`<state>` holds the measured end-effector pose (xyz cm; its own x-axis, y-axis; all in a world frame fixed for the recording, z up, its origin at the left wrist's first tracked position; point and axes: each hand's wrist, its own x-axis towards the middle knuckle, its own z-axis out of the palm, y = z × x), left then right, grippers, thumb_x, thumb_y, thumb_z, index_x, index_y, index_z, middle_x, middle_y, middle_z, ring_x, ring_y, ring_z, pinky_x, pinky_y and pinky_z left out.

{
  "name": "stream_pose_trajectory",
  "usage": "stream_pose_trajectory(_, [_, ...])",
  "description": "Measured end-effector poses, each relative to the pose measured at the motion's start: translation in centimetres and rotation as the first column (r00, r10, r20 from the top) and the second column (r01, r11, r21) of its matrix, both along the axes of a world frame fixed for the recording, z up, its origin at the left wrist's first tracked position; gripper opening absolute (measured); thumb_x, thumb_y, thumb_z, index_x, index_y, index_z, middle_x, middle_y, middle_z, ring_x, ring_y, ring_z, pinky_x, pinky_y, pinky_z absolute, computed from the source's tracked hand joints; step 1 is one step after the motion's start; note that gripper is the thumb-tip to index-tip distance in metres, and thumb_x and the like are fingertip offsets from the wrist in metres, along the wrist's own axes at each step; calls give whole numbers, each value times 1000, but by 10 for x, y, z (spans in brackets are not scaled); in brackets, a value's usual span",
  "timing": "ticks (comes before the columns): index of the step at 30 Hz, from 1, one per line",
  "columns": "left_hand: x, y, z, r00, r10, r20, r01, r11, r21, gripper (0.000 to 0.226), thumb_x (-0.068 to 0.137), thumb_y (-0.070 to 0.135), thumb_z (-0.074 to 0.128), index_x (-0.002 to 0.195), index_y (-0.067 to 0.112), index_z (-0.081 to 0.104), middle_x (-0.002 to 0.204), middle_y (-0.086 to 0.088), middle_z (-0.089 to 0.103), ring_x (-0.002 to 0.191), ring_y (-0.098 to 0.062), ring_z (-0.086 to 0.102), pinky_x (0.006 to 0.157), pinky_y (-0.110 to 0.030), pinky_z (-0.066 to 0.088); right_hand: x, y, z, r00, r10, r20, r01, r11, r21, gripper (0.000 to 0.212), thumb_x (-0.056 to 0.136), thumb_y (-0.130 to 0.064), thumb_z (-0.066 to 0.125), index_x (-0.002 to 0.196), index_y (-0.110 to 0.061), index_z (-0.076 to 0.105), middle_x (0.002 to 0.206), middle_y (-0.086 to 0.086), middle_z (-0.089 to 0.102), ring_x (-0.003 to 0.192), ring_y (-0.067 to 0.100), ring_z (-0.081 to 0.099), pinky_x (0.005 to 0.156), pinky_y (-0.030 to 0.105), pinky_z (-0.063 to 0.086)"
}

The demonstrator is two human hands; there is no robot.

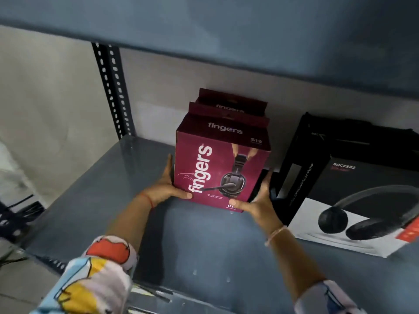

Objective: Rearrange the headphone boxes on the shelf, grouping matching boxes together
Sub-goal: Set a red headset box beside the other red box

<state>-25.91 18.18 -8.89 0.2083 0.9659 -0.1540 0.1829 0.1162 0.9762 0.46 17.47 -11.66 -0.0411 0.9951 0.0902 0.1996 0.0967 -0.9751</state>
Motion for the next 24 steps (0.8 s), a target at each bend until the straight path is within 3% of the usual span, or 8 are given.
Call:
stream_pose_trajectory(2, [-4,15,10,990,-134,-41,131,989,-67,136,40,10,85,146,23,1,146,-2,34,131,-19,36,109,-34,31,6,16,9,992,111,60,-108,993,-45,144,37,-29,93,148,-26,1,149,10,39,130,24,47,109,46,40])
stream_pose_trajectory(4, [-3,28,12,981,-188,-44,182,977,-114,127,39,11,86,145,19,16,139,-3,45,127,-21,43,103,-31,40,7,28,21,964,246,98,-235,965,-114,128,37,-20,88,145,-8,20,139,15,50,112,16,58,98,27,50])
stream_pose_trajectory(6, [1,34,10,983,-181,-20,176,975,-138,110,45,3,79,141,13,27,133,-5,52,123,-22,48,85,-19,45,6,35,26,939,328,102,-310,937,-163,109,42,-15,85,138,-3,35,135,18,55,104,11,62,89,17,52])
stream_pose_trajectory(8, [4,37,6,988,-152,19,154,978,-138,108,41,3,80,138,12,32,131,-8,55,120,-23,51,81,-18,45,4,32,29,946,308,101,-289,943,-164,109,41,-15,85,137,-1,36,128,14,60,98,3,65,81,11,51])
stream_pose_trajectory(11, [3,28,2,990,-111,87,120,987,-107,108,39,3,81,136,12,34,129,-10,57,120,-26,53,81,-20,50,-1,15,30,977,209,41,-203,974,-103,101,46,0,80,136,-1,34,111,3,63,89,-5,67,75,11,51])
stream_pose_trajectory(16, [-9,-40,-1,975,-35,219,53,995,-80,100,44,-8,76,134,11,37,121,-11,60,106,-22,60,75,-18,55,-14,-54,28,990,141,-16,-142,984,-108,100,44,-6,87,133,-13,41,122,10,65,106,18,66,82,28,55])
stream_pose_trajectory(20, [-25,-104,-2,978,2,207,19,995,-97,103,35,4,81,130,5,41,111,-8,65,97,-17,65,74,-20,55,-24,-114,26,993,120,-2,-120,988,-100,95,52,9,84,134,-10,41,115,5,67,93,3,69,72,15,53])
stream_pose_trajectory(24, [-35,-142,-2,982,4,191,17,994,-109,109,25,9,87,125,1,45,99,-4,70,86,-10,70,70,-19,55,-32,-150,23,990,143,4,-142,986,-85,100,53,6,85,138,-15,37,107,-9,68,88,-6,67,64,9,51])
